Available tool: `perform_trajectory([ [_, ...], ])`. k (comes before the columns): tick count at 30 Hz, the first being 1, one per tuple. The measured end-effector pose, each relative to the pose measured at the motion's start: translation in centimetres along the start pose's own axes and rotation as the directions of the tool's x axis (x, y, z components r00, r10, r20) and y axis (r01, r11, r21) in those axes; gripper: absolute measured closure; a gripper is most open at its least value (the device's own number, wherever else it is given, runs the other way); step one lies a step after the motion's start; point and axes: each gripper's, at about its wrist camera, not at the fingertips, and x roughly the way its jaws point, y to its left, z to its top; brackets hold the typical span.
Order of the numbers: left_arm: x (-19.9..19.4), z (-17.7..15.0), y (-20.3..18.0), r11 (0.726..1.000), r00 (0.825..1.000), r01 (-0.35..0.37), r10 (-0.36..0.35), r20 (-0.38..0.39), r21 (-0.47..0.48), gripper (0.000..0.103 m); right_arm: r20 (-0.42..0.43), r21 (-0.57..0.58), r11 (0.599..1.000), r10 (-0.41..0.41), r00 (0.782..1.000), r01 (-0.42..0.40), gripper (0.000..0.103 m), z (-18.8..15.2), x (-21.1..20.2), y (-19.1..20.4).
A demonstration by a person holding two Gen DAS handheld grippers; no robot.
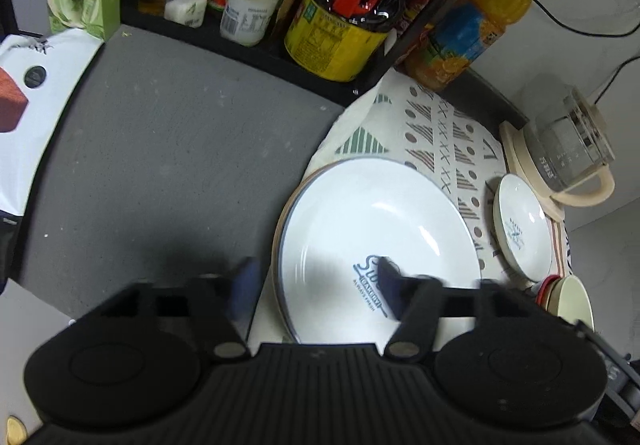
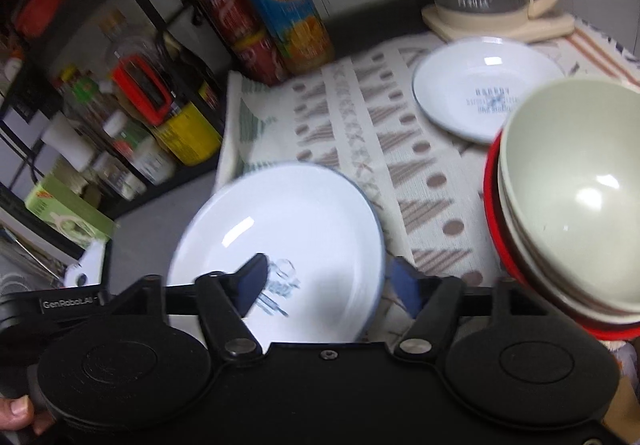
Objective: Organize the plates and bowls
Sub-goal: 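Open both grippers to release the 'Sweet' plate onto the flower plate, then move both grippers to the white 'Bakery' plate beside the kettle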
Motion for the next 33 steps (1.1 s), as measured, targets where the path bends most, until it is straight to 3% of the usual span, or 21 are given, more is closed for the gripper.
perform_trajectory([
  [4,-1.3,0.3,-1.1,0.999,0.999,0.04,-0.039,0.03,-0.003,0.019,0.064,-0.001,1.0,0.008,0.998,-0.008,0.01,1.2,-2.0,0.3],
  [12,-2.3,0.3,-4.2,0.994,0.996,0.085,-0.087,0.028,0.073,0.017,0.163,0.024,0.999,-0.041,0.986,0.038,0.0,2.7,-5.8,-0.7],
  [25,-0.7,-0.1,-8.3,0.979,0.998,0.07,-0.069,-0.016,0.191,0.016,0.171,0.089,0.993,-0.098,0.98,0.083,0.0,3.1,-7.3,-4.1],
  [33,1.2,-0.3,-12.2,0.966,0.996,0.08,-0.071,-0.046,0.247,0.016,0.144,0.104,0.989,-0.115,0.983,0.1,0.0,5.2,-7.5,-6.9],
])
